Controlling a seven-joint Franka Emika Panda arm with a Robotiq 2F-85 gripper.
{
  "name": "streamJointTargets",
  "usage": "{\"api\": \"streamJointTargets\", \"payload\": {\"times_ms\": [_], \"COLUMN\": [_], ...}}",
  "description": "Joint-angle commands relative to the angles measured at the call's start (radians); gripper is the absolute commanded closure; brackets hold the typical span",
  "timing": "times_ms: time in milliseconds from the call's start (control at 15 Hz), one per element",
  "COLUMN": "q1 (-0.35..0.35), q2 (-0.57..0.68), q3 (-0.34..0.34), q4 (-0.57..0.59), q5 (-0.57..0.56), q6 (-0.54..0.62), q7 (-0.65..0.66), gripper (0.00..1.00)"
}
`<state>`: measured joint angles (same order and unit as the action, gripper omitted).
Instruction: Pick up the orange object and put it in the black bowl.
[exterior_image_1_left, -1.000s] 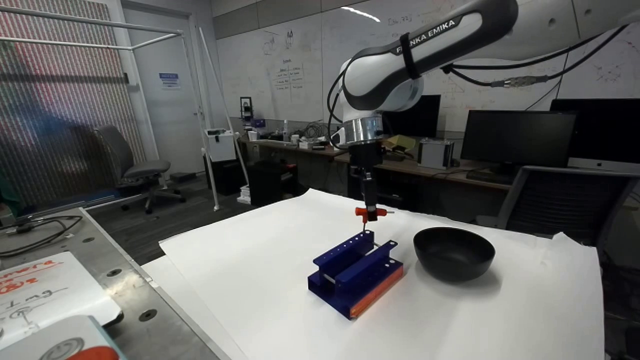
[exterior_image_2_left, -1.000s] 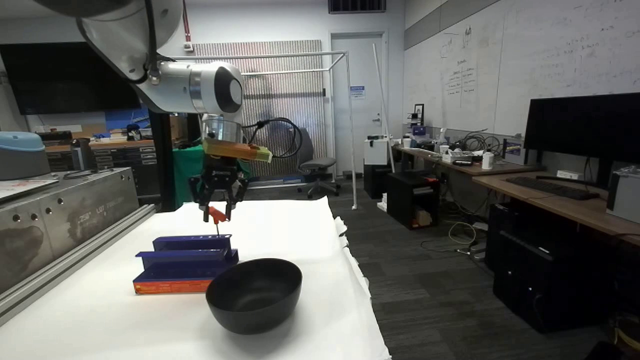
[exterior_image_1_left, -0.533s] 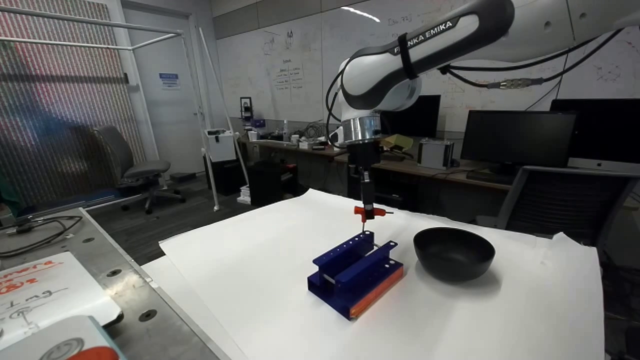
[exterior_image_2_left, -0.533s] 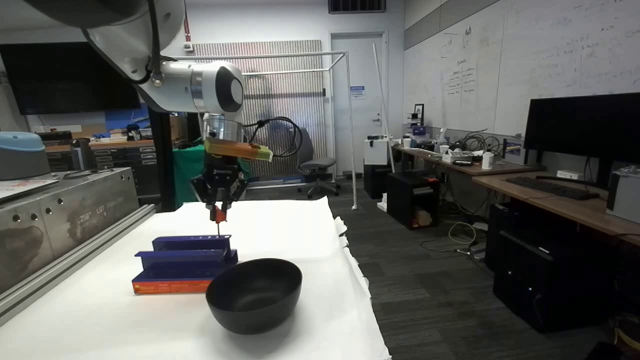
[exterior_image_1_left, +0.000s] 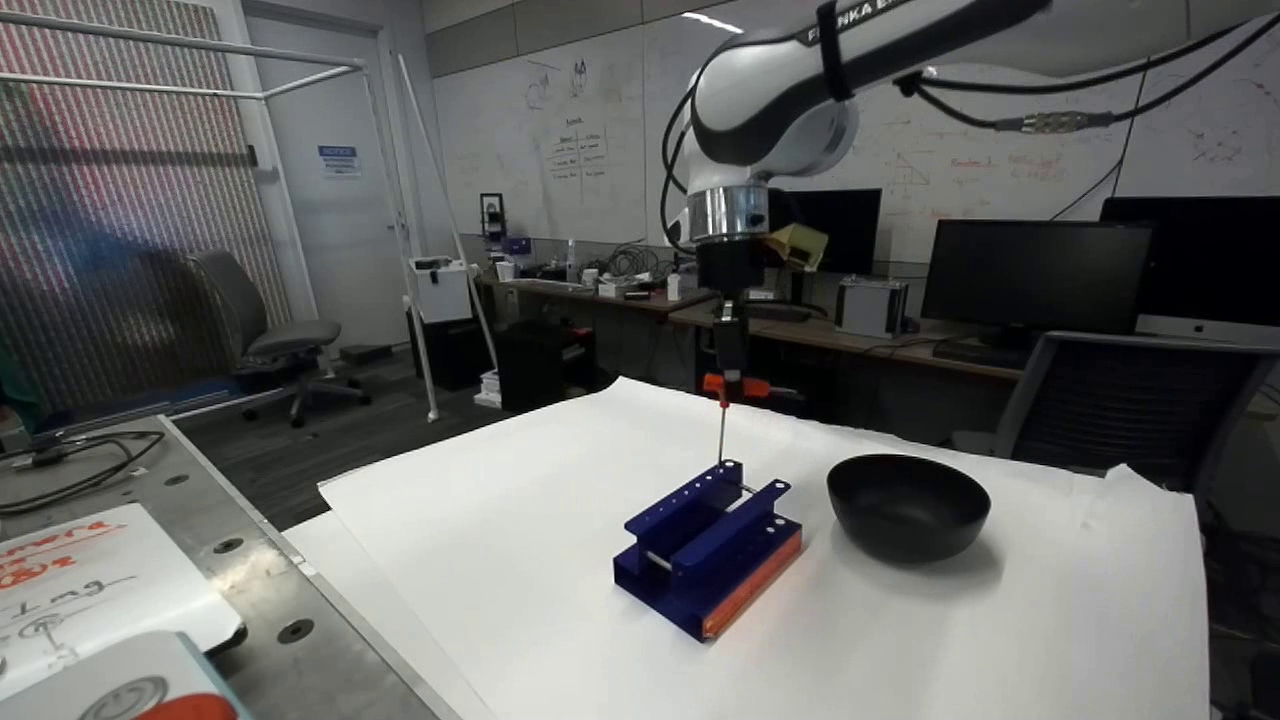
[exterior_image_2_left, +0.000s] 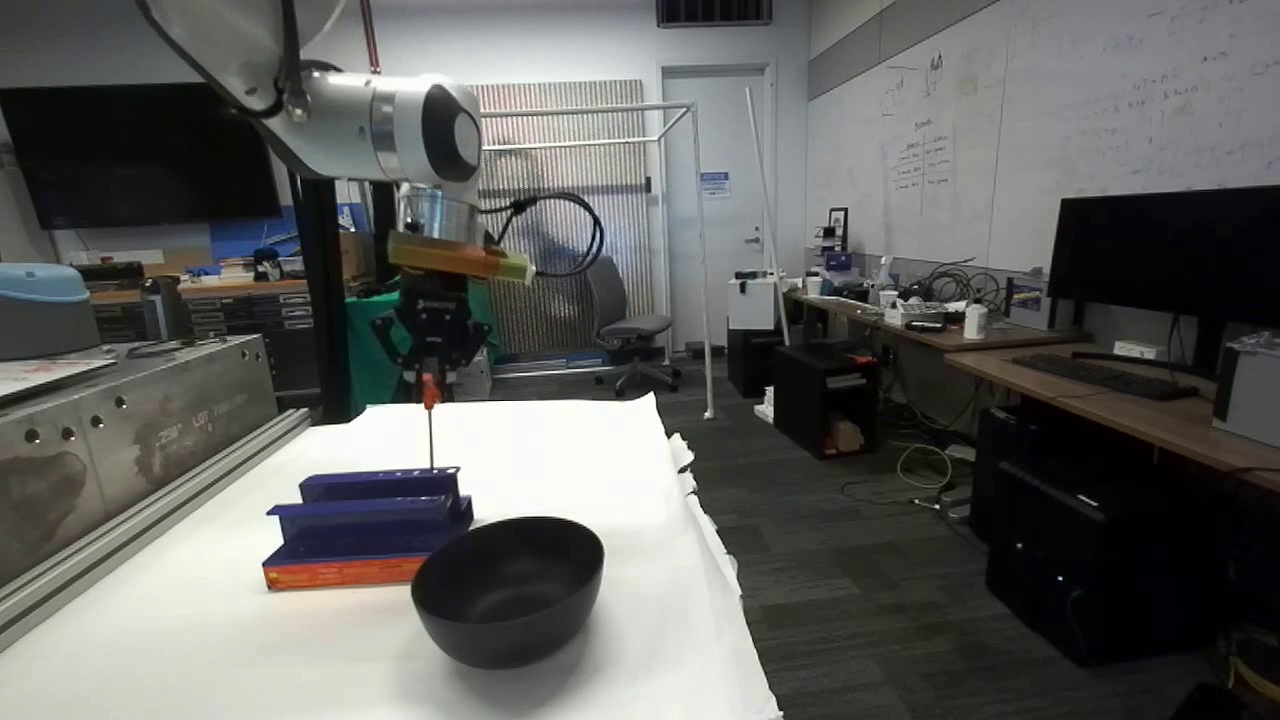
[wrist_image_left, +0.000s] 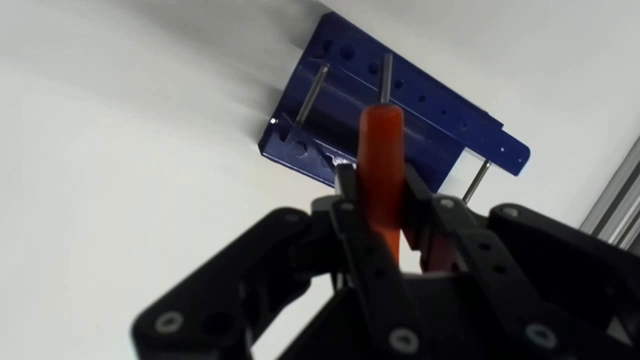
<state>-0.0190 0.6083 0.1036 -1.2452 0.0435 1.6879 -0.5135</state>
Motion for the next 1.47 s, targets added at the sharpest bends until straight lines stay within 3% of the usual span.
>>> {"api": "streamJointTargets", "payload": {"times_ms": [0, 267, 800, 1133, 1400], "q1": [0.020, 0.047, 0.049, 0.057, 0.057], "q2": [-0.153, -0.159, -0.030, -0.008, -0.008], "q3": [-0.023, -0.068, -0.186, -0.235, -0.244], "q4": [-0.055, -0.028, -0.046, 0.003, 0.066], "q5": [-0.002, -0.077, -0.228, -0.231, -0.200], "q6": [-0.036, -0.048, -0.068, -0.234, -0.459], "q7": [0.199, 0.396, 0.706, 0.915, 1.069], "gripper": [0.89, 0.89, 0.88, 0.89, 0.90]}}
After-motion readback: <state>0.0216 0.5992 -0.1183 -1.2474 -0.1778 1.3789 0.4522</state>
